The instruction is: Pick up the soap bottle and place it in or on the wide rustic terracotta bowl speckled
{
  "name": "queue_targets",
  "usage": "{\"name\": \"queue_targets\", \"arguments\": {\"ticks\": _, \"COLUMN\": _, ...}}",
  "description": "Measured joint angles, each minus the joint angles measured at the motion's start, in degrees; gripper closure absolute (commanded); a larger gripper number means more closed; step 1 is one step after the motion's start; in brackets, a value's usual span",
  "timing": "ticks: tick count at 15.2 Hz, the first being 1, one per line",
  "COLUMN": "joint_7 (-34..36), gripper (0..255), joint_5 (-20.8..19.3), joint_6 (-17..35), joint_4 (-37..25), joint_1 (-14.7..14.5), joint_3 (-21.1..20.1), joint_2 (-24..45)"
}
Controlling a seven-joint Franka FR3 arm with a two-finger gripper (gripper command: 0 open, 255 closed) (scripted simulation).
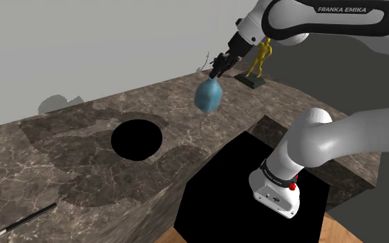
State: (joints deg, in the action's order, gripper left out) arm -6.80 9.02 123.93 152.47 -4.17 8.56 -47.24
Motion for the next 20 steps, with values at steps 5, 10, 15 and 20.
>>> {"name": "queue_targets", "arguments": {"ticks": 5, "joint_7": 0.8, "gripper": 255, "joint_5": -0.2, "joint_6": -3.8, "joint_4": -3.6, "joint_1": 0.1, "joint_3": -0.3, "joint_2": -0.3}}
{"name": "queue_targets", "arguments": {"ticks": 10, "joint_7": 5.9, "gripper": 255, "joint_5": 1.8, "joint_6": -2.8, "joint_4": -6.2, "joint_1": -2.1, "joint_3": -5.1, "joint_2": 2.4}}
{"name": "queue_targets", "arguments": {"ticks": 15, "joint_7": 12.8, "gripper": 255, "joint_5": 3.9, "joint_6": -0.8, "joint_4": -10.9, "joint_1": -4.5, "joint_3": -11.6, "joint_2": 7.9}}
{"name": "queue_targets", "arguments": {"ticks": 20, "joint_7": 19.6, "gripper": 255, "joint_5": 4.5, "joint_6": -0.1, "joint_4": -16.9, "joint_1": -5.8, "joint_3": -17.6, "joint_2": 13.4}}
